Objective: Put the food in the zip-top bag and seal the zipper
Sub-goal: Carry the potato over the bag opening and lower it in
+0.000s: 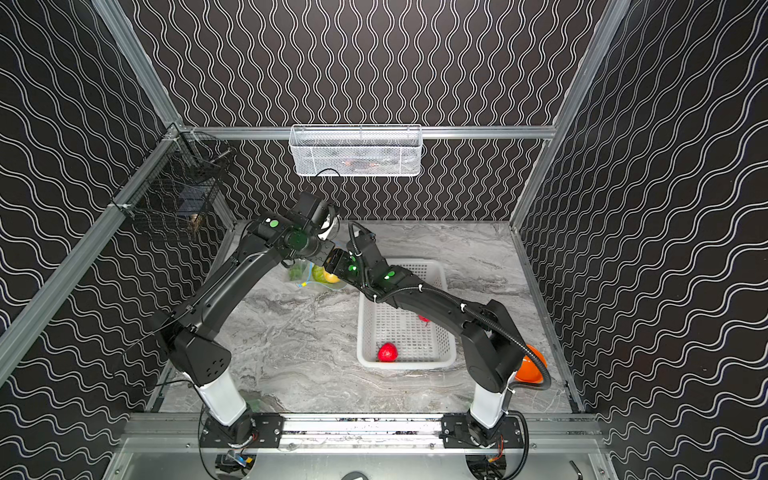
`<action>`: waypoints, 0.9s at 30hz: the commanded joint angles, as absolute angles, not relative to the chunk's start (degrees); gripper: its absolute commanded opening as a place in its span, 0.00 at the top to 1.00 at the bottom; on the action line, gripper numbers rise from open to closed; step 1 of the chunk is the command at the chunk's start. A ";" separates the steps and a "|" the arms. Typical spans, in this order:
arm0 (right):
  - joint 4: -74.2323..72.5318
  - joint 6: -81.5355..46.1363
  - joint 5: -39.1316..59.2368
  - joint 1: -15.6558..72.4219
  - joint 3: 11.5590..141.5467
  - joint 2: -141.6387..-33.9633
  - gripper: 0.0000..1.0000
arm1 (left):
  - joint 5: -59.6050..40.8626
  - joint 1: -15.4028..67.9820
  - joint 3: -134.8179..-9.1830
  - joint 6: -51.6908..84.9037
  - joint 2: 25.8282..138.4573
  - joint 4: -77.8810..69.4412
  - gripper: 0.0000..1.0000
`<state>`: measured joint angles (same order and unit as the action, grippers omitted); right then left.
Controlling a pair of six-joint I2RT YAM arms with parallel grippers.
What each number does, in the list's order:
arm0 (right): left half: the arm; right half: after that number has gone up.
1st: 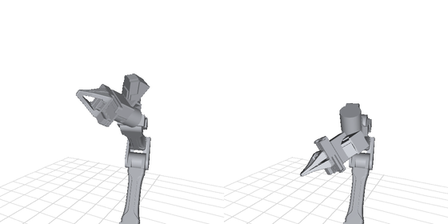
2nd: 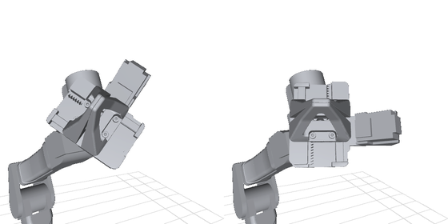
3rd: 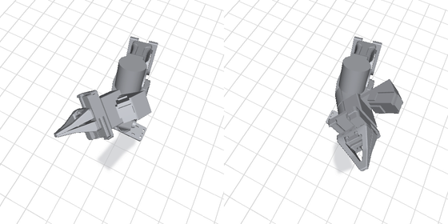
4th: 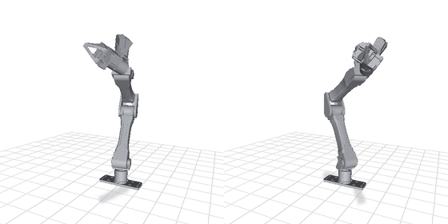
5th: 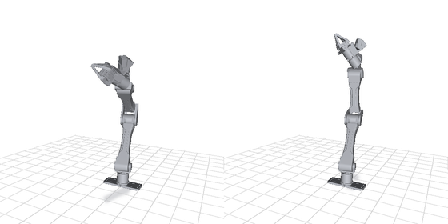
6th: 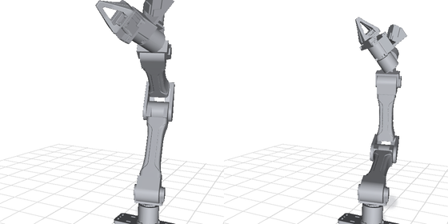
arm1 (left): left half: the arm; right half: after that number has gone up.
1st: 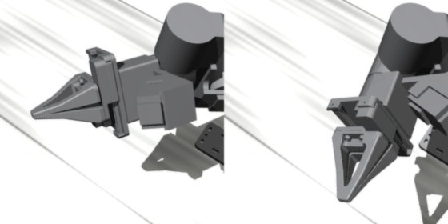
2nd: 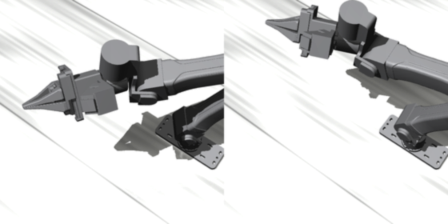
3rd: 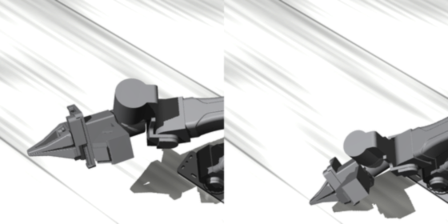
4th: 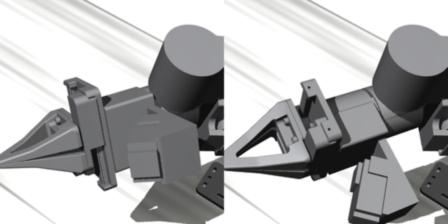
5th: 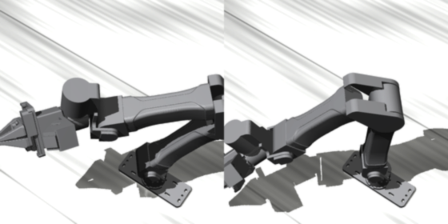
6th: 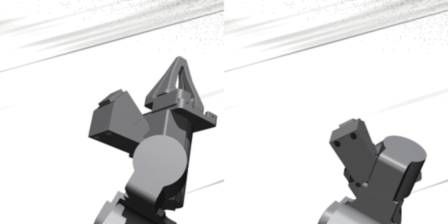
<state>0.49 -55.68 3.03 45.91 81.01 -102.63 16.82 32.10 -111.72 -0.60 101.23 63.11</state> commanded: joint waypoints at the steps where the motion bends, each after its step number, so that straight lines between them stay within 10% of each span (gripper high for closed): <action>1: -3.06 -55.91 2.47 45.97 81.98 -103.73 0.46 | 16.53 32.08 -112.08 -1.14 100.62 63.11 1.00; 27: -6.22 -55.35 1.68 46.06 81.78 -104.30 0.14 | 16.13 32.08 -112.06 -1.05 100.60 63.11 1.00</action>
<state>-3.75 -55.40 2.17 45.98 82.21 -105.38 16.29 32.10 -112.09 -0.58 101.01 63.18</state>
